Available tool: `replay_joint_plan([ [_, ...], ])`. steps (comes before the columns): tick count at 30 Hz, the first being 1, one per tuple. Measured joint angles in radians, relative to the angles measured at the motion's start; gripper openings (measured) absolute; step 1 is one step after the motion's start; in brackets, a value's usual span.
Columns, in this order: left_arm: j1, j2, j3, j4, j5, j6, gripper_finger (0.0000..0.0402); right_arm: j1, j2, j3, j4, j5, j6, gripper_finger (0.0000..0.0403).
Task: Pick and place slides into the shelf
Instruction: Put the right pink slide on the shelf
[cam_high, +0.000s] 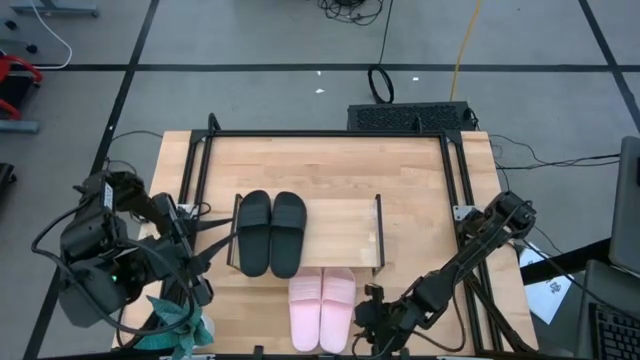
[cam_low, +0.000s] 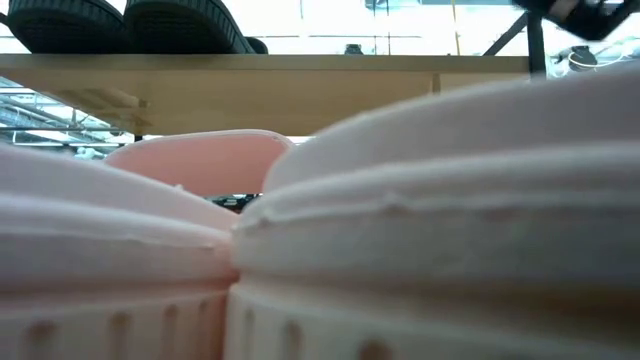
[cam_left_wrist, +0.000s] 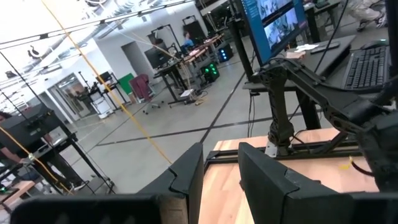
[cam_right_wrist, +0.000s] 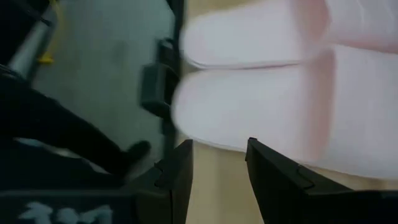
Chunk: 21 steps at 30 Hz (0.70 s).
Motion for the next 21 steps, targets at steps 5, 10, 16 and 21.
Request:
replay_joint_plan([
  [5,-0.007,0.028,0.000,0.003,-0.029,-0.010,0.0108,0.009,-0.025,0.000,0.073,0.000,-0.018,0.0139],
  [10,-0.017,0.057,-0.001,0.030,-0.036,-0.025,0.0108,0.073,-0.025,0.000,0.074,0.001,0.067,0.0139],
  [16,-0.027,0.073,-0.001,0.127,-0.036,0.000,0.0108,0.197,-0.025,0.000,0.095,0.138,0.241,0.0139],
  [21,-0.041,0.072,0.000,0.177,-0.045,0.001,0.0108,0.282,-0.023,0.000,0.145,0.273,0.372,0.0139],
])
